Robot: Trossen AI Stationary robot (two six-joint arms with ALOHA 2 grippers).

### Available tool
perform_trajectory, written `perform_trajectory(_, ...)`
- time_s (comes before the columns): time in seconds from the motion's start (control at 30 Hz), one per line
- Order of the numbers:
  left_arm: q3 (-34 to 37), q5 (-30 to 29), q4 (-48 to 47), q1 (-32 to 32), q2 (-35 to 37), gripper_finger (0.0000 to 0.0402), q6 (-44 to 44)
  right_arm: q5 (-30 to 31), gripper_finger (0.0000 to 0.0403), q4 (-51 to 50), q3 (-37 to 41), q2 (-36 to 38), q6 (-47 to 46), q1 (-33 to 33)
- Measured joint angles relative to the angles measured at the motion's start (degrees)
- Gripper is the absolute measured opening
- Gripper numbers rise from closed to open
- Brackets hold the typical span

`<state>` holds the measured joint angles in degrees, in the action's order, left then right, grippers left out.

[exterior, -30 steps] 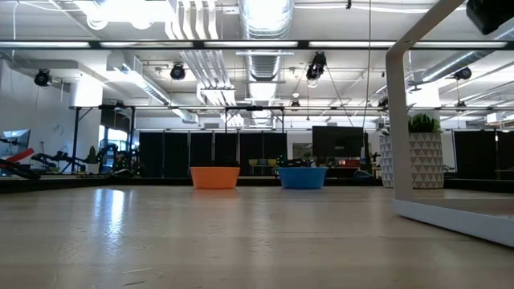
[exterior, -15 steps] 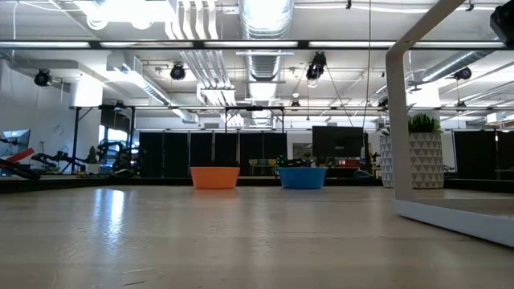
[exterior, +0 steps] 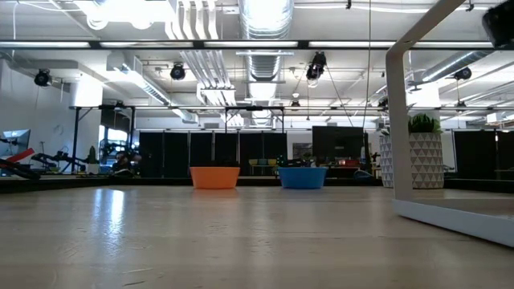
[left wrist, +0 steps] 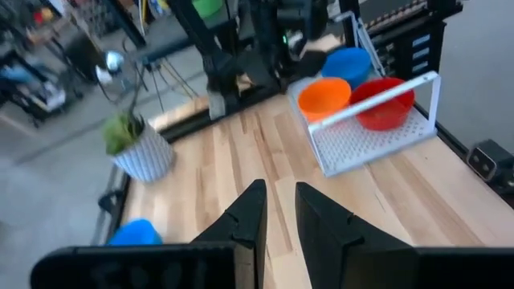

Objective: Pick & Place Mini bowls
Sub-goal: Stack the red bowl on top of the red bowl on the shelf

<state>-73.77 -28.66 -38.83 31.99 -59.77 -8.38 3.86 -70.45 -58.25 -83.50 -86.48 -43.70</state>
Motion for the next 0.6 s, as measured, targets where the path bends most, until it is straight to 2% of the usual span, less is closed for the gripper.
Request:
perform_trajectory(0.33,0.0,0.0,-17.7,0.0,0.0,0.0064,16.4,25.3,0.0008,-2.3,-4.6,0.7,1.6,-3.1)
perform_trajectory(0.5,0.0,1.7,-25.5,0.0,0.0,0.0064,22.6,31.8,0.0008,-4.5,-5.4,0.7,0.7,-4.5)
perform_trajectory(0.6,0.0,5.8,-29.2,0.0,-0.1,0.0064,25.2,35.7,0.0008,-6.1,-5.9,0.7,-0.3,-4.5)
